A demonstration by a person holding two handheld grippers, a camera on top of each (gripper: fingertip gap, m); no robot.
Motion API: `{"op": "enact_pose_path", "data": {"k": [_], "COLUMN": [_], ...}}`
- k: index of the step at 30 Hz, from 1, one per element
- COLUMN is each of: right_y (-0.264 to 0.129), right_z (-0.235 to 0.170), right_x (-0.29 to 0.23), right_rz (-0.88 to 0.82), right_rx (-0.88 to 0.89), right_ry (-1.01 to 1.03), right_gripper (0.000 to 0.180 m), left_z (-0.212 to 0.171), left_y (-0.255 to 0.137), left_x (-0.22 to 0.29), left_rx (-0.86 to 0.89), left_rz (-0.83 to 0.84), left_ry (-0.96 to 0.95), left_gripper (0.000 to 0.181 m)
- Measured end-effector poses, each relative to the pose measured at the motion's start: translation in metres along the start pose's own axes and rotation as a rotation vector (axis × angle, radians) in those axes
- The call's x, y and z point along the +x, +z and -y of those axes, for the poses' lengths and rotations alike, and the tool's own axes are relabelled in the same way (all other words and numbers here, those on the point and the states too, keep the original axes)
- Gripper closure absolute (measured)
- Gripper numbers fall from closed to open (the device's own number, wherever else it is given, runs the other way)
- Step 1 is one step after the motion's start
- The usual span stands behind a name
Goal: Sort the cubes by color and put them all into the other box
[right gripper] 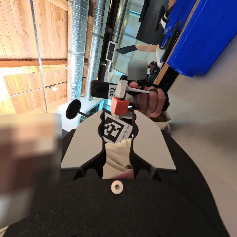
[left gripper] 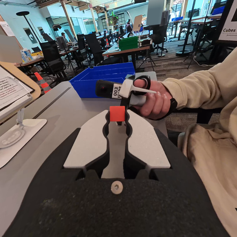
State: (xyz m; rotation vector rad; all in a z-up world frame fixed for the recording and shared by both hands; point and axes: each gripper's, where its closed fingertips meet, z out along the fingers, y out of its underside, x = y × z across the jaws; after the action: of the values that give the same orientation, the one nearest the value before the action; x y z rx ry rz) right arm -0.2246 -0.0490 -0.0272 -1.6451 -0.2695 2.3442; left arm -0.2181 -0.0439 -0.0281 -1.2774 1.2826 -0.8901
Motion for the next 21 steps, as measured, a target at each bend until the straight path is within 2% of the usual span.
{"op": "enact_pose_path", "data": {"k": [3, 9, 10, 13, 14, 16, 18, 21], "right_y": [0.001, -0.009, -0.012, -0.025, -0.031, -0.046, -0.06, -0.073], "right_z": [-0.002, -0.002, -0.001, 0.003, 0.004, 0.006, 0.005, -0.003], "right_x": [0.003, 0.009, 0.012, 0.011, 0.01, 0.011, 0.016, 0.022], "right_rz": [0.041, 0.064, 0.044, 0.026, 0.019, -0.044, -0.152, -0.324], "right_rx": [0.005, 0.035, 0.042, 0.074, 0.086, 0.106, 0.106, 0.048], "right_ry": [0.058, 0.032, 0.011, -0.023, -0.032, -0.091, -0.191, -0.361], "right_gripper": [0.141, 0.157, 0.157, 0.158, 0.158, 0.158, 0.158, 0.158], "left_z": [-0.002, -0.015, -0.019, -0.033, -0.036, -0.044, -0.059, -0.081], "left_y": [0.009, 0.02, 0.022, 0.02, 0.017, 0.007, -0.006, -0.025], "left_x": [0.005, 0.01, 0.011, 0.019, 0.022, 0.021, 0.009, 0.001], "left_rx": [0.005, -0.004, -0.024, -0.107, -0.122, -0.138, -0.163, -0.215], "left_rz": [-0.045, -0.076, -0.069, -0.032, -0.012, 0.086, 0.26, 0.458], "left_ry": [-0.007, -0.025, -0.027, -0.042, -0.053, -0.084, -0.121, -0.164], "left_gripper": [0.159, 0.158, 0.154, 0.115, 0.108, 0.106, 0.107, 0.111]}}
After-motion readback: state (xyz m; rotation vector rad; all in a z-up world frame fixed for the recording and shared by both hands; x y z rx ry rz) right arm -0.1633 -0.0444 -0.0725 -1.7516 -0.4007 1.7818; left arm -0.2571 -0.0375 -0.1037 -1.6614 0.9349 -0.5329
